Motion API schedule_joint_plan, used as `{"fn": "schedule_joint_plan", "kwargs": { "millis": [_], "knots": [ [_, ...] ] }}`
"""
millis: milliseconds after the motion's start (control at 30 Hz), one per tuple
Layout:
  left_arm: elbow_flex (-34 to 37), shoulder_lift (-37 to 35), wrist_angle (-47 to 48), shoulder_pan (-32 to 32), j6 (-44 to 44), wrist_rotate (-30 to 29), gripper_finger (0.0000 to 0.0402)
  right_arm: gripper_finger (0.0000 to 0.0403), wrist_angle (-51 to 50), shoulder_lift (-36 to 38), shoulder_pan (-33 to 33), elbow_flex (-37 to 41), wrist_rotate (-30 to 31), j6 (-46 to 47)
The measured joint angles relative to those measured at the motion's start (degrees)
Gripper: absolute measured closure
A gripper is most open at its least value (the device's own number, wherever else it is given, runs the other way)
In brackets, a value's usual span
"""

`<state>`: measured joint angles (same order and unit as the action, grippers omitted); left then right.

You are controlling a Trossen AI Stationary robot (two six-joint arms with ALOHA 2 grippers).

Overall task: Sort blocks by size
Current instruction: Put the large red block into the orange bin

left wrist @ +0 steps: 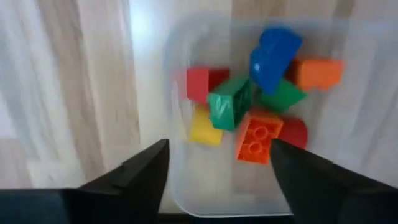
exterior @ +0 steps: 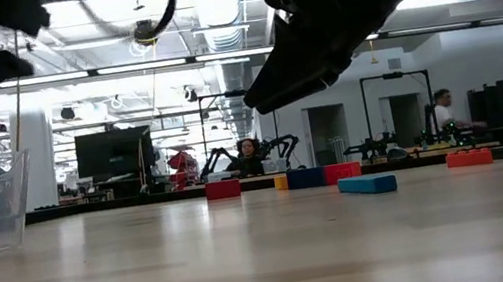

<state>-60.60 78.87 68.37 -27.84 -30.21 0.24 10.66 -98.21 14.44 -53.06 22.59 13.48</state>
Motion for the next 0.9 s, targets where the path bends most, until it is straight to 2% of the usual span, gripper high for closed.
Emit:
{"fn": "schedule_joint_plan", "kwargs": {
  "millis": [33,100,167,233,433,600,733,900],
  "knots": [
    [-1.24,-0.04,0.49,0.64,0.96,-0.44,0.0124,0.0138,-0.13,0.0,-0.08,0.0,0.0,-0.07],
    [-3.45,-0.09,0.61,2.21,3.9,-5.37,0.011,0.0138,-0.16,0.0,-0.29,0.0,-0.01,-0.22],
    [-4.61,-0.09,0.41,5.16,8.45,-11.25,0.0108,0.0138,-0.36,0.0,-0.36,0.0,0.0,-0.22],
    [-4.43,-0.09,-1.88,10.23,14.17,-13.8,0.0115,0.0138,-0.81,0.0,-0.4,0.0,0.02,-0.08],
    [-0.46,-0.02,-18.16,29.36,32.59,-11.58,0.0143,0.0138,-2.99,0.0,0.3,0.0,0.02,2.13],
    [1.49,1.81,-31.66,43.59,43.31,-7.73,0.015,0.0138,-2.76,0.0,0.63,0.0,0.02,2.62],
    [1.42,7.64,-40.75,49.27,48.2,-3.49,0.015,0.0138,-2.72,0.0,0.57,0.0,0.02,2.59],
    [-3.16,17.26,-43.6,53.14,54.01,-3.82,0.015,0.0138,-2.89,0.0,0.92,0.0,0.02,2.58]
  ]
}}
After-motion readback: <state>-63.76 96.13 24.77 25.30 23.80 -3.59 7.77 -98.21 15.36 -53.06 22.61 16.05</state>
